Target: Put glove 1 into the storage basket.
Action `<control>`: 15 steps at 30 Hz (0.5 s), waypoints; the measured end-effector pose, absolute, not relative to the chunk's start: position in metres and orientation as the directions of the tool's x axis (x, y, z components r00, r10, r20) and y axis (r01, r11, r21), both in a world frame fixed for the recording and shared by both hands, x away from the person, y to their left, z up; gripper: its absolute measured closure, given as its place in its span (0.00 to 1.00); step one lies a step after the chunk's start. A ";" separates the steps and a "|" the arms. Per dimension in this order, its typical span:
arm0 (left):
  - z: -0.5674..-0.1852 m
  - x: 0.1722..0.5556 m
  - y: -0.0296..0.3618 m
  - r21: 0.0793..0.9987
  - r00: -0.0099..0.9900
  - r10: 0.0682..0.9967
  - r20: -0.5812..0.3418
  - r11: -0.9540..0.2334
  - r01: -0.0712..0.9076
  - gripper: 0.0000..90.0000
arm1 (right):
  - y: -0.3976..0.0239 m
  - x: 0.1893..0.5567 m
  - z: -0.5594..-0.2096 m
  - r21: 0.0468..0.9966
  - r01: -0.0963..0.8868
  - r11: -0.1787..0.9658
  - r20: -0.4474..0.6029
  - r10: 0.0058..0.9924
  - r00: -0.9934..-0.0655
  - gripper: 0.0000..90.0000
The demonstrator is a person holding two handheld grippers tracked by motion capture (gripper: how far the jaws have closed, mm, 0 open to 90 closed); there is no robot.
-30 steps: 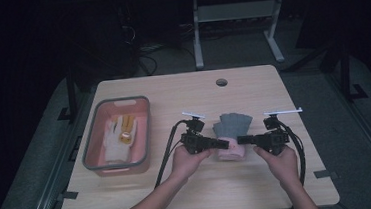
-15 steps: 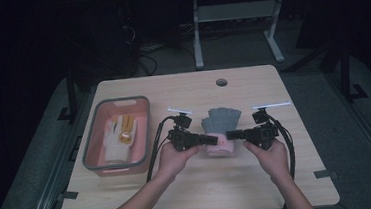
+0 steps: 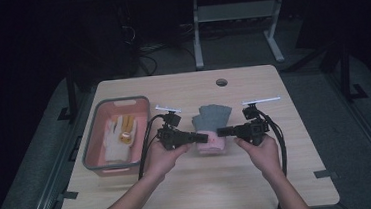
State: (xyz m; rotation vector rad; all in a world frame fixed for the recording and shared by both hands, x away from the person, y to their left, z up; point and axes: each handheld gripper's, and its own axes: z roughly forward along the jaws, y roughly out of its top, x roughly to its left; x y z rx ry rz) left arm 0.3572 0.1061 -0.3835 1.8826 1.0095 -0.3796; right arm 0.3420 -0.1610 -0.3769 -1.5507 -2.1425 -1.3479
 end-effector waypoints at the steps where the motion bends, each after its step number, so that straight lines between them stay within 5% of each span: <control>1: -0.383 0.357 0.108 0.591 0.614 0.487 -0.622 -0.223 0.775 0.73 | -0.160 0.342 -0.376 0.559 0.828 0.049 0.597 0.669 -0.443 0.83; 15: -0.376 0.361 0.129 0.593 0.606 0.494 -0.623 -0.207 0.778 0.74 | -0.141 0.351 -0.369 0.569 0.819 0.072 0.598 0.647 -0.473 0.83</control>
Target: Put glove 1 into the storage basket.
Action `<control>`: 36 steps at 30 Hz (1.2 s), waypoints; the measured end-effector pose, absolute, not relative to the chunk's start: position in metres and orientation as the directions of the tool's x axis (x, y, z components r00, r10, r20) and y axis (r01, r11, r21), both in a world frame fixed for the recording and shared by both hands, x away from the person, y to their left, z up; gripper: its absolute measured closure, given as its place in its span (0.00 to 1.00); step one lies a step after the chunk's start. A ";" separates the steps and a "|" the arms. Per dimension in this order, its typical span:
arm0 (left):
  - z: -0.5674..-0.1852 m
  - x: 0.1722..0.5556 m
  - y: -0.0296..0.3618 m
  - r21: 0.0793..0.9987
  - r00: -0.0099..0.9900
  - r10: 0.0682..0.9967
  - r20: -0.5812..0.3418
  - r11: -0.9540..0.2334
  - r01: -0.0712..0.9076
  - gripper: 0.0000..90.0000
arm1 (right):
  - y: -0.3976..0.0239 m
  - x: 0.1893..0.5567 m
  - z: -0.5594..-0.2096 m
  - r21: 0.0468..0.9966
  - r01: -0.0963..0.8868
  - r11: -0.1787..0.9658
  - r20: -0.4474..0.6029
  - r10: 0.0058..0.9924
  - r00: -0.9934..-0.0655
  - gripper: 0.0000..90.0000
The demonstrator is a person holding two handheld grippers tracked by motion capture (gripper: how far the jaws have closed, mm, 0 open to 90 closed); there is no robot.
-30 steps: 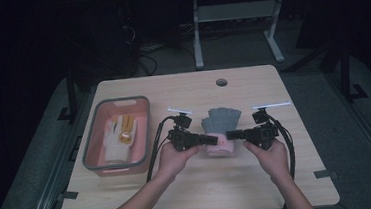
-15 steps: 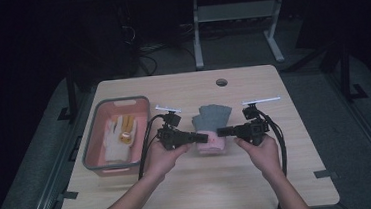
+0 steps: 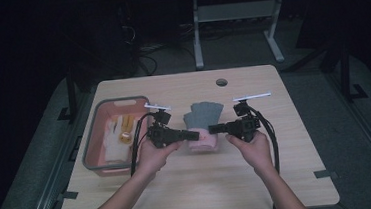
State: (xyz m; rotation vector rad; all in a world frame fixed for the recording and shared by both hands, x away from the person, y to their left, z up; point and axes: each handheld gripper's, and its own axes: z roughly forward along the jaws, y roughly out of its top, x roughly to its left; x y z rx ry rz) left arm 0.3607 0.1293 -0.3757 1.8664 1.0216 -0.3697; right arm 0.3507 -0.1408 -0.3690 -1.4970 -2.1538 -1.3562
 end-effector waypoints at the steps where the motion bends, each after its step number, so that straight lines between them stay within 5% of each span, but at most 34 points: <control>1: -0.376 0.361 0.131 0.595 0.610 0.493 -0.621 -0.211 0.776 0.74 | -0.139 0.352 -0.368 0.569 0.819 0.073 0.598 0.646 -0.474 0.83; 36: -0.364 0.363 0.180 0.600 0.579 0.528 -0.622 -0.153 0.785 0.74 | -0.091 0.372 -0.354 0.575 0.805 0.147 0.587 0.612 -0.530 0.83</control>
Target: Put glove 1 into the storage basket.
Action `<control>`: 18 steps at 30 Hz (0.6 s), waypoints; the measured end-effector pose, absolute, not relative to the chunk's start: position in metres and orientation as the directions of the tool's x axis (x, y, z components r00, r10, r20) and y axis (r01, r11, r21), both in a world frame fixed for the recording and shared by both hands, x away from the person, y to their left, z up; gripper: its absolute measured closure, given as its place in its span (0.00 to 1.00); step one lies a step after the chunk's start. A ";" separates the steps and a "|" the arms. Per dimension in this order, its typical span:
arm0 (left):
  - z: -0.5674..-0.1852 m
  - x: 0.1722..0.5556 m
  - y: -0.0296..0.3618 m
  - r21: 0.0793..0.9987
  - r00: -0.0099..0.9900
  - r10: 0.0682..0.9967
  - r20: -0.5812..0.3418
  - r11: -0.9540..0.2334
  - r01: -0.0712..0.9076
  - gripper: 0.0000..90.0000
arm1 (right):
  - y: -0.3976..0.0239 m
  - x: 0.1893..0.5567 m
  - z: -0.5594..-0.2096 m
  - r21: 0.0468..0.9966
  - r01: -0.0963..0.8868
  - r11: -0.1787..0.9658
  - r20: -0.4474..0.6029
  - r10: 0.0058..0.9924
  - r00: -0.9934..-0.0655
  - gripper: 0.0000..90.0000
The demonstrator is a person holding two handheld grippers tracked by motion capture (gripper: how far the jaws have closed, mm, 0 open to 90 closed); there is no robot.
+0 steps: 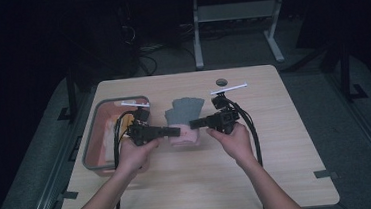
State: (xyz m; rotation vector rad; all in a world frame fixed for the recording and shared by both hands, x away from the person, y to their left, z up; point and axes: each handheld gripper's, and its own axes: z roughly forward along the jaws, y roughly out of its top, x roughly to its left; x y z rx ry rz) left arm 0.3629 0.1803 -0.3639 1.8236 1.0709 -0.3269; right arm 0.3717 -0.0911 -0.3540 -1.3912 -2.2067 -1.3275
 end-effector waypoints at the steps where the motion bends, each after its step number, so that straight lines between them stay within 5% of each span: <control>1: -0.364 0.363 0.182 0.600 0.578 0.529 -0.622 -0.152 0.785 0.74 | -0.089 0.372 -0.354 0.576 0.804 0.149 0.585 0.612 -0.532 0.83; 18: -0.359 0.362 0.210 0.610 0.575 0.547 -0.608 -0.142 0.780 0.74 | -0.062 0.379 -0.350 0.583 0.794 0.175 0.583 0.591 -0.558 0.83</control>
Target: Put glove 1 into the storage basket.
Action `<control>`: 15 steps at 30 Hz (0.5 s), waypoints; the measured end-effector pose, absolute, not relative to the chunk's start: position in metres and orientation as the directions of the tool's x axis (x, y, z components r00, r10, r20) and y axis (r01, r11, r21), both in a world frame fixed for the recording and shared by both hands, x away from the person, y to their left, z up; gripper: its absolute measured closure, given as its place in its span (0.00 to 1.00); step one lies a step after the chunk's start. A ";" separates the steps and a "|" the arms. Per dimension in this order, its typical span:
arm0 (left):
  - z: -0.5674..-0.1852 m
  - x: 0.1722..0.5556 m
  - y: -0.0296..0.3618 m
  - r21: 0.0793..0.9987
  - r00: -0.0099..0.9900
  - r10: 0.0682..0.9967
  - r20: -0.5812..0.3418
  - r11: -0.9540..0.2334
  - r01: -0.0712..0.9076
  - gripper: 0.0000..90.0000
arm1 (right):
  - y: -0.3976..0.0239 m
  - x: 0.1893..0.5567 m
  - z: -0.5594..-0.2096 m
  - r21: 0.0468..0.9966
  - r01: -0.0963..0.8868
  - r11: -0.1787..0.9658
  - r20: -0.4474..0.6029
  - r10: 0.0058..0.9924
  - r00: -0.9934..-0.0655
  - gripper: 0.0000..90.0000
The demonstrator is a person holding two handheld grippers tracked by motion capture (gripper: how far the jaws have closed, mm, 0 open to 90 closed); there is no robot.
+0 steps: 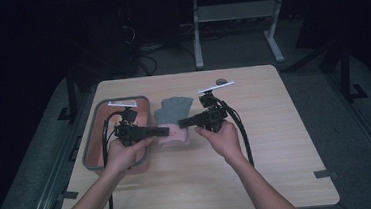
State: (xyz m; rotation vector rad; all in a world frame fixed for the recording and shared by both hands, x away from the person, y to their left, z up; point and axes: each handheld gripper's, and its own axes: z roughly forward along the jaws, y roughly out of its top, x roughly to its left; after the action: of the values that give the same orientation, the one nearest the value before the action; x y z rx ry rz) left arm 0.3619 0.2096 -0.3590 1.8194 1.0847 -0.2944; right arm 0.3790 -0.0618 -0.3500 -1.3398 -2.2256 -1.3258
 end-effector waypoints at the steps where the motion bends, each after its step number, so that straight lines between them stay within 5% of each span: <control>1: -0.359 0.362 0.211 0.611 0.574 0.549 -0.608 -0.137 0.780 0.74 | -0.060 0.379 -0.349 0.580 0.796 0.174 0.584 0.592 -0.555 0.83; 15: -0.355 0.357 0.229 0.613 0.567 0.566 -0.598 -0.132 0.779 0.74 | -0.042 0.381 -0.348 0.585 0.787 0.197 0.580 0.577 -0.575 0.83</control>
State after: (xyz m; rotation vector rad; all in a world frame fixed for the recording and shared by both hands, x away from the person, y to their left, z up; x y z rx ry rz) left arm 0.3565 0.2288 -0.3555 1.8160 1.1033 -0.2710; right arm 0.3814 -0.0418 -0.3484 -1.3051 -2.2384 -1.3185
